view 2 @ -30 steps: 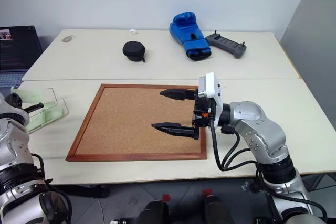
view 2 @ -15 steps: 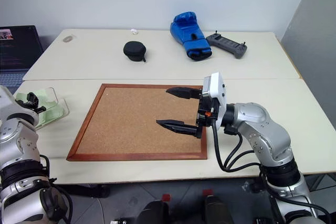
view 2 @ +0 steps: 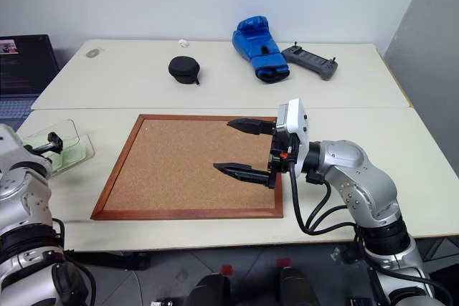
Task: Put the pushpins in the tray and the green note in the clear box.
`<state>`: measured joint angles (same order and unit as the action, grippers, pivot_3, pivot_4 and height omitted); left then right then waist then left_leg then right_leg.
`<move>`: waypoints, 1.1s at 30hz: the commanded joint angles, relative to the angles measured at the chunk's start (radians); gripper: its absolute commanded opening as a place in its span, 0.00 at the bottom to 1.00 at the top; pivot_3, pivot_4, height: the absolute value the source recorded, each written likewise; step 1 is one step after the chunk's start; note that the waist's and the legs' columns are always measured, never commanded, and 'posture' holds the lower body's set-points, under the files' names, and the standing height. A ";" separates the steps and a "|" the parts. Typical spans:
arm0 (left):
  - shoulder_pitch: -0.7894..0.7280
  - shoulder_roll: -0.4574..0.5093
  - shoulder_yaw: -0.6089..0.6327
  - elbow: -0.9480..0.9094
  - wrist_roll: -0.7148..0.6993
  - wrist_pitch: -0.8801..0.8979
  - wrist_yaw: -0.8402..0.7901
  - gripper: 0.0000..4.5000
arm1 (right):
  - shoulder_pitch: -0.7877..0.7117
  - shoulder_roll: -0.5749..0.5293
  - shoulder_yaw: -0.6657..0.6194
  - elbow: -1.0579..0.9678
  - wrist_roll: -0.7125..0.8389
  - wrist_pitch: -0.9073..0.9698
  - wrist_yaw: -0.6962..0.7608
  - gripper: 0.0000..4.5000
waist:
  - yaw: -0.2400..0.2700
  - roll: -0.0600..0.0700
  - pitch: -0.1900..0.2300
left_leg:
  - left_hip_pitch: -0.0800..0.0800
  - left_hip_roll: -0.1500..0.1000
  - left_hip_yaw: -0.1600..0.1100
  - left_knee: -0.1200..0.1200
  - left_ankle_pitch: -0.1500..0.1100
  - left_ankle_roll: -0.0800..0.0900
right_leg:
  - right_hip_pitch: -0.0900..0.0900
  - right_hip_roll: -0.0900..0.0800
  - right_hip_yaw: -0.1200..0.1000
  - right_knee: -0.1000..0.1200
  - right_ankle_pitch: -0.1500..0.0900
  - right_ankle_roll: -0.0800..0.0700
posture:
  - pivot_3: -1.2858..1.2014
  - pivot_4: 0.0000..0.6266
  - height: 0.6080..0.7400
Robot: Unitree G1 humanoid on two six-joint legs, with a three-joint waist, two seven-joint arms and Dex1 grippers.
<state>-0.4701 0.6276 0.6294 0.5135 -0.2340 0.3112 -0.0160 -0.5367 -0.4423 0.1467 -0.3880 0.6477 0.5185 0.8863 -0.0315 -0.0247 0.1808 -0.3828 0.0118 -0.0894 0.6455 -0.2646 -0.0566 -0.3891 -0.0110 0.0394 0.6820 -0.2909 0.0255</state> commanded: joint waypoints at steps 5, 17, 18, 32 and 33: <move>0.023 0.088 -0.051 -0.060 0.122 0.016 0.131 1.00 | -0.003 0.006 -0.010 -0.039 0.004 -0.006 -0.007 1.00 | -0.001 0.000 0.000 | 0.000 0.000 0.000 0.000 0.000 0.000 | 0.000 0.000 0.000 0.000 0.000 0.000 | 0.52 0.24 1.00; -0.002 0.150 -0.121 0.027 0.190 0.074 0.157 1.00 | 0.001 0.008 -0.010 -0.043 0.003 -0.004 -0.020 1.00 | 0.000 0.000 0.000 | 0.000 0.000 0.000 0.000 0.000 0.000 | 0.000 -0.001 -0.001 0.000 0.000 0.000 | 0.52 0.24 1.00; -0.003 0.155 -0.130 0.036 0.197 0.079 0.158 1.00 | 0.001 0.008 -0.011 -0.042 0.003 -0.004 -0.021 1.00 | 0.000 0.000 0.000 | 0.000 0.000 0.000 0.000 0.000 0.000 | 0.000 -0.001 -0.001 0.000 0.000 0.000 | 0.52 0.24 1.00; -0.074 0.199 -0.226 0.168 0.233 0.068 0.105 1.00 | 0.002 0.004 -0.012 -0.045 0.002 0.000 -0.028 1.00 | 0.000 0.000 0.000 | 0.000 -0.001 0.000 0.000 0.000 0.000 | 0.000 -0.001 0.000 0.000 0.000 0.000 | 0.52 0.24 1.00; -0.076 0.201 -0.225 0.175 0.233 0.072 0.110 1.00 | 0.001 0.004 -0.012 -0.045 0.002 0.000 -0.029 1.00 | 0.000 0.000 0.000 | 0.000 -0.001 0.000 0.000 0.000 0.000 | 0.000 -0.001 0.000 0.000 0.000 0.000 | 0.52 0.24 1.00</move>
<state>-0.5315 0.7997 0.4088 0.6792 -0.0229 0.3817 0.0789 -0.5305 -0.4360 0.1487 -0.3895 0.6476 0.5197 0.8640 -0.0315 -0.0246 0.1808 -0.3826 0.0108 -0.0891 0.6452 -0.2646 -0.0566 -0.3892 -0.0119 0.0389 0.6822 -0.2909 0.0256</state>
